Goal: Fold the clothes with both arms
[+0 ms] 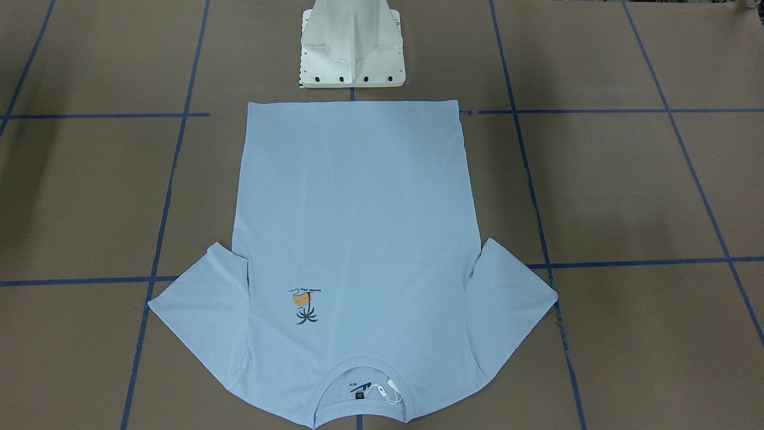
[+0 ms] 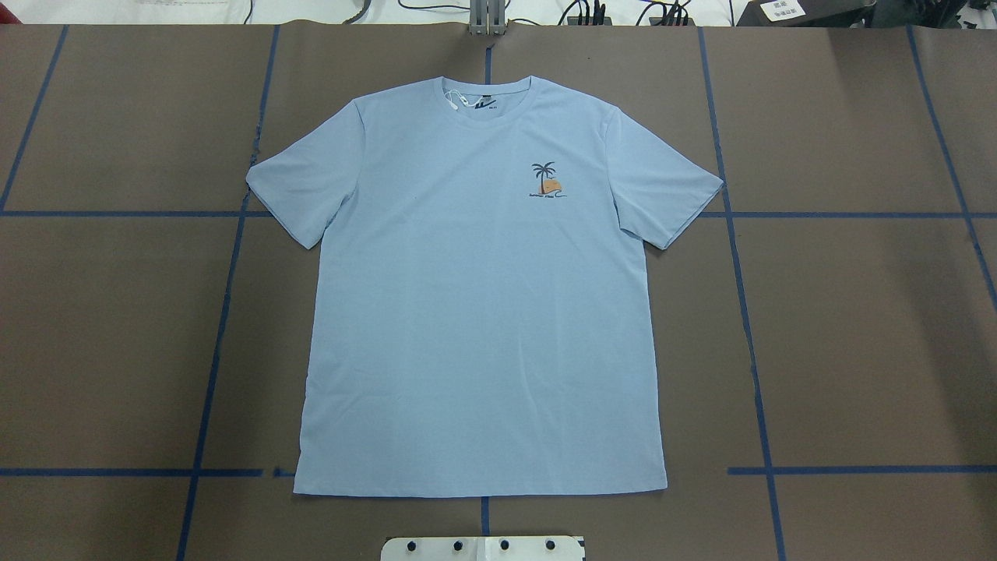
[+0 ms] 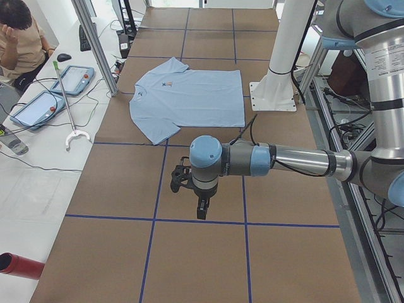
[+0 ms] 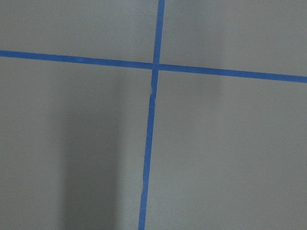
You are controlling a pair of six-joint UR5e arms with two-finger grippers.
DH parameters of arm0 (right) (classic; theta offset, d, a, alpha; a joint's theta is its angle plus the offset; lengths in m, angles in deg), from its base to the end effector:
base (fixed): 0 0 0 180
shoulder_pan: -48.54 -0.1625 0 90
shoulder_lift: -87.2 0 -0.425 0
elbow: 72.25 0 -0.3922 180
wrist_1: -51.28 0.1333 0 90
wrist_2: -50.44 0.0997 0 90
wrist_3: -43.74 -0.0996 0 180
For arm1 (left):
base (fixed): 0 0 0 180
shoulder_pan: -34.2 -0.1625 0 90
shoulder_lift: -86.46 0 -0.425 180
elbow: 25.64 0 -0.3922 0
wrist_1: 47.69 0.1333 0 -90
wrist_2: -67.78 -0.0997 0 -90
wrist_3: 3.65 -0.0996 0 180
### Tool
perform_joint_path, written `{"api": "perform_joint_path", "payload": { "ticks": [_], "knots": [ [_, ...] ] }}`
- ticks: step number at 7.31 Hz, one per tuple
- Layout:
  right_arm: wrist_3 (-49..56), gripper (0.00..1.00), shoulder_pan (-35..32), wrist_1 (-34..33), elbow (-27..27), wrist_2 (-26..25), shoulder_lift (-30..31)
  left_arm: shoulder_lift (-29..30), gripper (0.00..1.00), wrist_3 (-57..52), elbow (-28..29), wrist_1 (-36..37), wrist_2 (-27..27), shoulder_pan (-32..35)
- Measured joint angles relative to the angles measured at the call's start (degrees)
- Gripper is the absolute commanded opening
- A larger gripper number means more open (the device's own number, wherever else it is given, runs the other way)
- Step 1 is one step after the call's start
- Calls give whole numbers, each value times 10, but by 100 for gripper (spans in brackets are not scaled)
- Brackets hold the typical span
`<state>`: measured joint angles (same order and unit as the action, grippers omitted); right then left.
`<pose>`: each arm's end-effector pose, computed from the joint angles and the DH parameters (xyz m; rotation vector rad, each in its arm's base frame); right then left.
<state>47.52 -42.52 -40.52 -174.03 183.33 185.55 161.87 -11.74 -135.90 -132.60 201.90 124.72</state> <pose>0.0735 -0.4302 0.6296 0.0587 -0.7468 -0.0559 -0.0674 -0.3830 0.6055 0.0674 0.7677 0.1294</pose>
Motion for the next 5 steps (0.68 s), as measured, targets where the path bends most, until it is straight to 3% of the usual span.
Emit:
{"api": "perform_joint_path", "payload": {
  "ticks": [5],
  "knots": [
    [-1,100,4,1,-6,2,-11,11,100,0,-29,0,-1,-2]
  ]
}}
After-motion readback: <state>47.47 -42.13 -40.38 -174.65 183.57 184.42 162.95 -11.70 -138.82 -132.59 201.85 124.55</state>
